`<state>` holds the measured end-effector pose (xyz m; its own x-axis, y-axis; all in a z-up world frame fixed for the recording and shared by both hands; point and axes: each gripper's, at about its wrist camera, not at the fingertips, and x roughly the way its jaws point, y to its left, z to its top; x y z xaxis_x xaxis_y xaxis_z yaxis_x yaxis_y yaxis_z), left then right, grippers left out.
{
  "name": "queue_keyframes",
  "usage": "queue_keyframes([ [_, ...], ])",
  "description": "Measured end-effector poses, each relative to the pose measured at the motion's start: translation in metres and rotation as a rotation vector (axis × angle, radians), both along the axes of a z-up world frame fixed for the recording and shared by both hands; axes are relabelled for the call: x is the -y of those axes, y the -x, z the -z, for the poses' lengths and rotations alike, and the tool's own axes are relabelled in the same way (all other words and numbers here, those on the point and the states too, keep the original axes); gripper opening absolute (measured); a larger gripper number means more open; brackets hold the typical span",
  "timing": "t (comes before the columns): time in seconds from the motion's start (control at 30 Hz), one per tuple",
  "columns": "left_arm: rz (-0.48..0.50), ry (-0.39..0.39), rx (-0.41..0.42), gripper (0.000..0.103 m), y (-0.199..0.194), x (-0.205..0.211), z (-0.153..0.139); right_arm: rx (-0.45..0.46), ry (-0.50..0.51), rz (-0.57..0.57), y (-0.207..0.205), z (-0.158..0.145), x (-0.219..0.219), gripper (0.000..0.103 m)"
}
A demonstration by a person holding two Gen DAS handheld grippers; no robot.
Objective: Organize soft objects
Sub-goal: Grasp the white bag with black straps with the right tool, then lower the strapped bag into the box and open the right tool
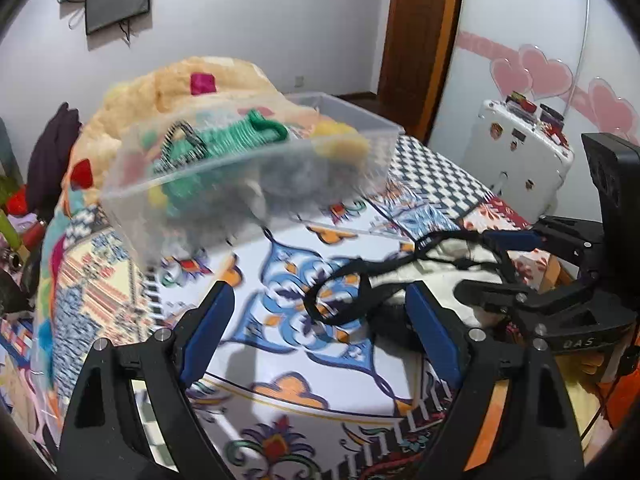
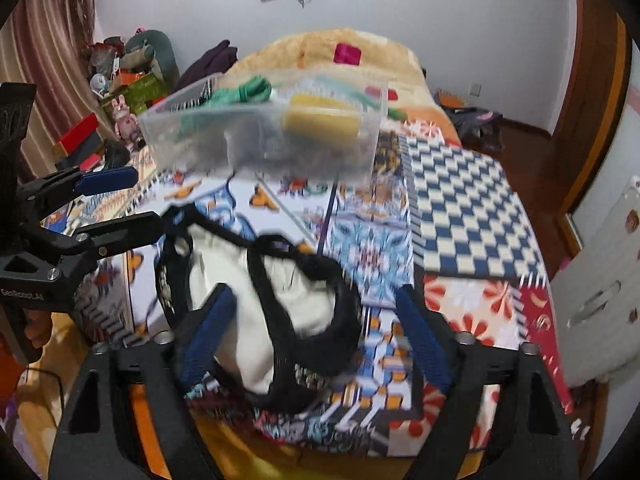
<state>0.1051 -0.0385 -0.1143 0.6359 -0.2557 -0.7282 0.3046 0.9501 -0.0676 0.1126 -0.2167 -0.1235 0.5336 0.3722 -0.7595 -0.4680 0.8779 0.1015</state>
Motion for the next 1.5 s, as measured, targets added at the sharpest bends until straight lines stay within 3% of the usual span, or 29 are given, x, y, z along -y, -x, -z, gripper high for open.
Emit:
queue_keyframes([
  [0.07, 0.005, 0.006, -0.015, 0.088, 0.0, 0.002, 0.005, -0.016, -0.005, -0.016, 0.005, 0.004, 0.0, 0.05],
  [0.13, 0.011, 0.02, -0.031, 0.088, 0.0, 0.004, 0.009, -0.004, 0.001, -0.015, 0.008, 0.005, -0.001, 0.045],
  [0.2, 0.008, 0.028, -0.035, 0.088, 0.001, 0.002, 0.011, 0.008, 0.0, -0.017, 0.01, 0.005, -0.002, 0.031],
  [0.3, -0.006, 0.039, -0.021, 0.088, 0.001, -0.003, 0.006, 0.037, -0.007, -0.006, 0.009, -0.001, -0.002, 0.024],
  [0.5, -0.064, 0.037, 0.054, 0.088, 0.001, -0.021, -0.016, 0.126, -0.042, 0.032, 0.001, -0.028, -0.001, 0.02],
  [0.8, -0.186, 0.086, 0.157, 0.088, -0.009, -0.061, -0.048, 0.287, -0.134, 0.055, -0.027, -0.086, -0.011, 0.019],
  [0.97, -0.243, 0.07, 0.209, 0.088, -0.018, -0.078, -0.06, 0.334, -0.153, 0.049, -0.048, -0.102, -0.031, 0.019],
  [1.3, -0.314, 0.103, 0.22, 0.088, -0.037, -0.1, -0.057, 0.274, -0.034, 0.071, -0.096, -0.065, -0.076, 0.02],
  [1.4, -0.311, 0.108, 0.217, 0.088, -0.038, -0.098, -0.054, 0.204, 0.022, 0.055, -0.108, -0.05, -0.082, 0.026],
  [1.5, -0.304, 0.098, 0.221, 0.088, -0.038, -0.094, -0.053, 0.184, 0.067, 0.051, -0.108, -0.043, -0.082, 0.04],
])
